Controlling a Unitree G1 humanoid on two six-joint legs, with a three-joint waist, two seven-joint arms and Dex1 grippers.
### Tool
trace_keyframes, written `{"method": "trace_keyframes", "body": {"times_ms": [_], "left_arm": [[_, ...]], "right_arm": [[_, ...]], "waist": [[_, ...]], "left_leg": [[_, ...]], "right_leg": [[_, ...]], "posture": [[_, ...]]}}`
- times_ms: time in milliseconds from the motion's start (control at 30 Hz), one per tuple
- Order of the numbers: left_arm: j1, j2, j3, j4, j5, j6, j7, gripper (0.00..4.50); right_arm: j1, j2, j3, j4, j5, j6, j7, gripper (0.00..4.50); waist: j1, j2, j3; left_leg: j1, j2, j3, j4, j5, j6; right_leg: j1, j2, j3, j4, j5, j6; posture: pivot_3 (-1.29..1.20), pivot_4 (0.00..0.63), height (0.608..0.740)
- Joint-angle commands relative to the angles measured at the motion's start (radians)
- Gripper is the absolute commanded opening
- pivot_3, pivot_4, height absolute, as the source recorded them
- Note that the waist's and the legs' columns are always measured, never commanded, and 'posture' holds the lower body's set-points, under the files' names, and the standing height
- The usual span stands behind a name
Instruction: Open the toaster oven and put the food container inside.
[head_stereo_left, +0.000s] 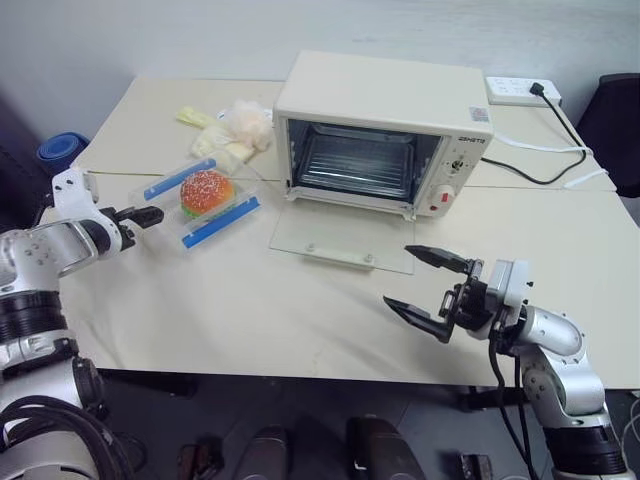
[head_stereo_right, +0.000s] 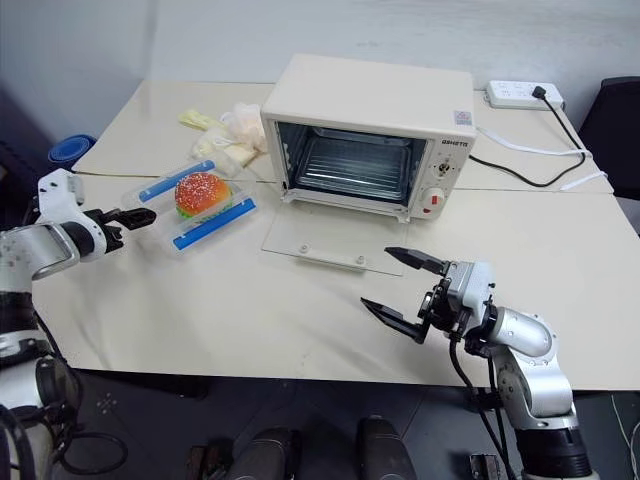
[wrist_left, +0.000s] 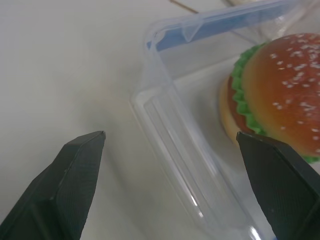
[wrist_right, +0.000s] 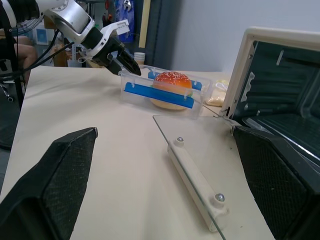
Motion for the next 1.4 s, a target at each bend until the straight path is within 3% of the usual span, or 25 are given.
{"method": "trace_keyframes", "body": {"times_ms": [33,267,467,600,700,833,1067,1400], "left_arm": [[-0.067,0.009,-0.038,0.086,0.070,-0.070,-0.060,3.95],[-0.123,0.035,-0.055,0.172,0.149,-0.156,-0.122,1.70],[-0.122,0.115,-0.086,0.166,0.201,-0.198,-0.237,0.07],[-0.131,0.149,-0.117,0.097,0.202,-0.187,-0.348,0.01],[-0.153,0.159,-0.154,-0.029,0.159,-0.061,-0.434,0.01],[-0.167,0.115,-0.199,-0.179,0.137,0.049,-0.465,0.01],[-0.215,-0.112,-0.256,-0.318,0.143,0.151,-0.370,0.01],[-0.288,-0.383,-0.258,-0.228,0.223,0.060,-0.185,0.01]], "right_arm": [[0.005,0.004,-0.014,-0.041,0.010,-0.009,-0.015,4.50],[0.018,0.003,-0.021,-0.041,0.004,-0.023,-0.028,4.50],[0.026,-0.004,-0.029,-0.036,0.002,-0.031,-0.027,4.50],[0.025,-0.017,-0.047,-0.029,0.003,-0.032,-0.030,4.50],[0.062,-0.039,-0.086,-0.049,0.014,-0.024,-0.038,4.50],[0.133,-0.060,-0.135,-0.081,0.020,-0.021,-0.051,4.50],[0.226,-0.046,-0.182,-0.133,0.004,-0.033,-0.105,4.50],[0.293,-0.019,-0.171,-0.218,-0.014,-0.031,-0.190,4.50]], "waist": [[0.001,0.000,0.000],[-0.001,0.000,0.000],[-0.001,-0.001,0.001],[0.001,-0.001,0.001],[0.014,-0.002,0.001],[0.024,-0.002,0.001],[0.025,-0.003,0.001],[0.008,-0.003,0.002]], "left_leg": [[0.000,0.000,0.000,0.000,0.000,0.000],[0.000,0.000,0.000,0.001,0.000,0.000],[0.000,0.000,0.000,0.001,0.000,0.000],[0.000,0.000,0.000,0.001,0.000,0.000],[-0.001,-0.001,-0.001,0.002,0.000,0.001],[-0.003,-0.002,-0.002,0.003,-0.001,0.002],[-0.001,-0.002,-0.001,0.004,0.000,0.002],[-0.001,-0.001,0.001,0.004,0.000,0.001]], "right_leg": [[0.000,0.000,0.000,0.000,0.000,0.000],[-0.001,0.000,0.000,0.002,0.000,0.000],[-0.001,0.000,0.000,0.004,0.000,0.000],[-0.001,-0.001,0.000,0.004,0.000,0.000],[-0.001,-0.002,0.000,0.004,0.000,0.000],[-0.001,-0.002,0.000,0.004,0.000,0.000],[0.000,-0.002,0.001,0.004,0.000,0.000],[-0.001,0.000,0.001,0.005,0.000,0.000]], "posture": [[0.00,0.150,0.740],[0.00,0.150,0.740],[0.00,0.150,0.740],[0.00,0.150,0.740],[0.00,0.150,0.740],[0.00,0.150,0.740],[0.00,0.150,0.740],[0.00,0.150,0.740]]}}
